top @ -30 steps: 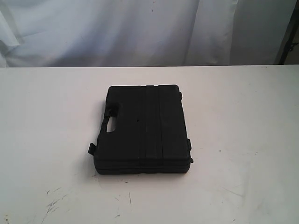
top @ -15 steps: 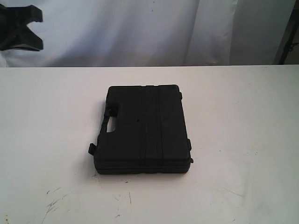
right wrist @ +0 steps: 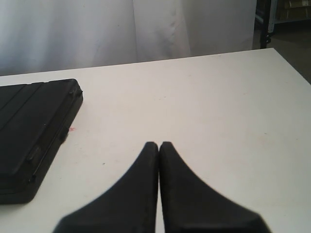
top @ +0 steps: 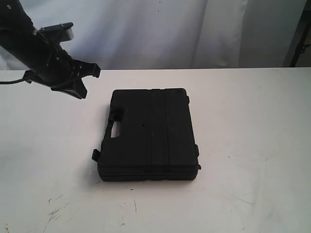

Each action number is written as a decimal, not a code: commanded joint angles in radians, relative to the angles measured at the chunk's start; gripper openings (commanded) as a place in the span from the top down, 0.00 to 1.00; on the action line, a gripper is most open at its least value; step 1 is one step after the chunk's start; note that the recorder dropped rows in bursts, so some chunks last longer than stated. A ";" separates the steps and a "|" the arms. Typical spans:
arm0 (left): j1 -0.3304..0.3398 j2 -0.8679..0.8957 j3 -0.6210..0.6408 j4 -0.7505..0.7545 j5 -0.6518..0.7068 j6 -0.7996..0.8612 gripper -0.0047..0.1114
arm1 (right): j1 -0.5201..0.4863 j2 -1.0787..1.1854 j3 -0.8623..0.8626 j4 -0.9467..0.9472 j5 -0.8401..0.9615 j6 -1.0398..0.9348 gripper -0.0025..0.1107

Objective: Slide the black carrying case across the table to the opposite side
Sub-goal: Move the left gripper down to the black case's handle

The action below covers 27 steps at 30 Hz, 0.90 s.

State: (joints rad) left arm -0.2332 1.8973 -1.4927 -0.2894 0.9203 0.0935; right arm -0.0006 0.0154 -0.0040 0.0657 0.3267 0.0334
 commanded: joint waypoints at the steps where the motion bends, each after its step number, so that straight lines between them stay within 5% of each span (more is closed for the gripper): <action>1: -0.004 0.043 -0.014 0.017 0.003 -0.036 0.92 | -0.008 -0.004 0.004 0.004 0.000 0.004 0.98; 9: -0.006 0.062 -0.014 -0.005 -0.013 -0.035 0.52 | -0.008 -0.004 0.004 0.004 0.000 0.004 0.98; 18: -0.036 0.113 -0.018 -0.003 -0.035 -0.033 0.51 | -0.008 -0.004 0.004 0.004 0.000 0.004 0.98; 27: -0.065 0.215 -0.149 0.015 0.047 -0.041 0.52 | -0.008 -0.004 0.004 0.004 0.000 0.004 0.98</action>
State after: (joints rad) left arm -0.2874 2.0907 -1.5996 -0.2785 0.9428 0.0630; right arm -0.0006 0.0154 -0.0040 0.0657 0.3267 0.0334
